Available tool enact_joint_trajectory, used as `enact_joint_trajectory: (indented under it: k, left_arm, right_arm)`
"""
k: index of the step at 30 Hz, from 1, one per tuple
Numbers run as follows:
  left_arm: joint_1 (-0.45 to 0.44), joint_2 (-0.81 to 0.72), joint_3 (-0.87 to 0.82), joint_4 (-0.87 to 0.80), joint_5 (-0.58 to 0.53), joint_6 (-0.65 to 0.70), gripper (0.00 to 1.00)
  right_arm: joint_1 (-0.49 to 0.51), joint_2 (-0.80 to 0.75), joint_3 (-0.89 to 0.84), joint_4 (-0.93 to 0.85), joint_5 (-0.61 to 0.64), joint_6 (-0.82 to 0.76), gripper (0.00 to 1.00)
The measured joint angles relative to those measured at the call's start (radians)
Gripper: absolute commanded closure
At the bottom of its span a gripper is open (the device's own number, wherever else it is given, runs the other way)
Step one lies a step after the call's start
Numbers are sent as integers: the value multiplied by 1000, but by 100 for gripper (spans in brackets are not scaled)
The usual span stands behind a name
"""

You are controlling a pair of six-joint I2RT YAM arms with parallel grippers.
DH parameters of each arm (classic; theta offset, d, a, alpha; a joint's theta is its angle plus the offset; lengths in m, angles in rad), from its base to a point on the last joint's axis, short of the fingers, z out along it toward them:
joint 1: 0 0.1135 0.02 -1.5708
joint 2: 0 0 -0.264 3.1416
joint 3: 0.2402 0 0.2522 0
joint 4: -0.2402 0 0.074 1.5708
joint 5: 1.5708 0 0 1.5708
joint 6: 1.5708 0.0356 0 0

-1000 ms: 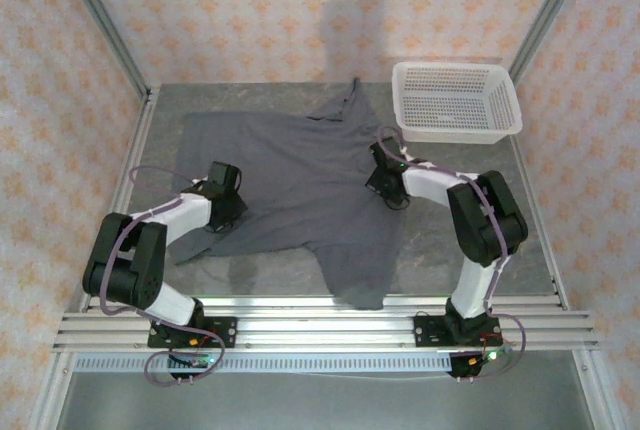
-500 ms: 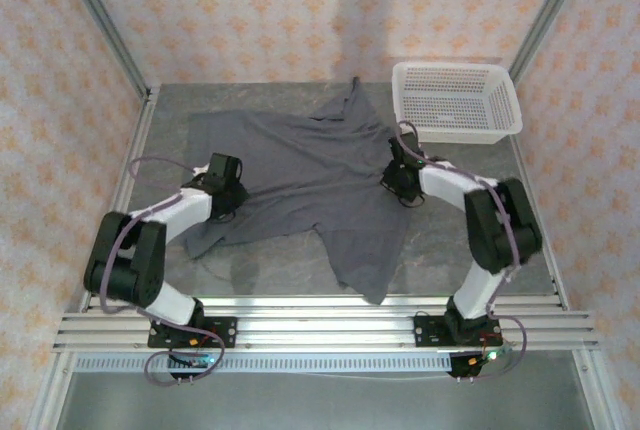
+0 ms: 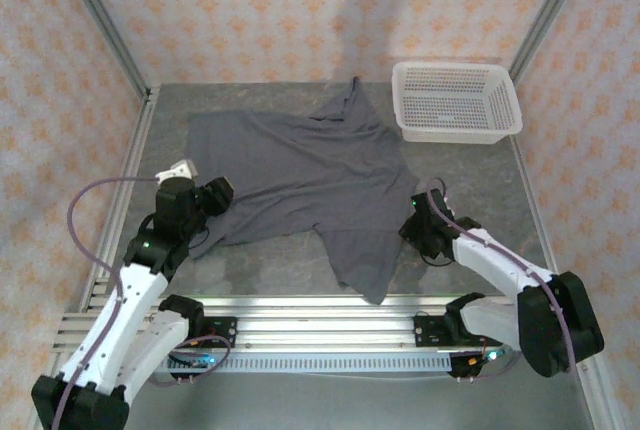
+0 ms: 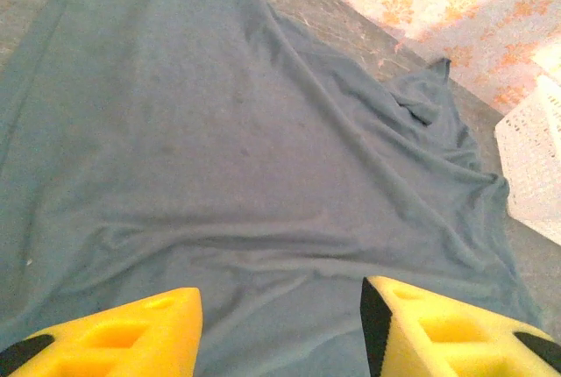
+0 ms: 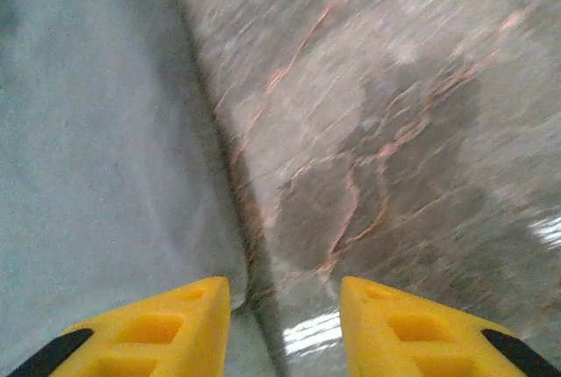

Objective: Fold the inside-out t-shirt

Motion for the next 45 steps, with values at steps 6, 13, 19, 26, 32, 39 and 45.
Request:
enact_joint_trajectory:
  k: [6, 13, 19, 26, 32, 39, 45]
  left_arm:
    - [0, -6, -18, -51, 0, -2, 48]
    - [-2, 45, -22, -108, -103, -84, 41]
    - [-2, 135, -10, -213, -237, -159, 44]
    - [-1, 348, 17, -257, -167, -156, 47]
    - [-2, 362, 7, -281, -151, -167, 52]
    - [-2, 415, -38, -256, -42, -172, 53]
    - [-2, 422, -70, -216, 25, -189, 69]
  right_arm:
    - [30, 109, 19, 73, -21, -2, 89]
    - [30, 159, 74, 85, -11, 0, 100]
    - [30, -97, 103, -51, 161, 4, 100]
    - [11, -249, 174, -137, 282, 2, 100]
    - [-35, -249, 198, -187, 299, -8, 100]
    - [-49, -195, 212, -179, 282, -8, 100]
    - [-49, -181, 213, -179, 270, -8, 100]
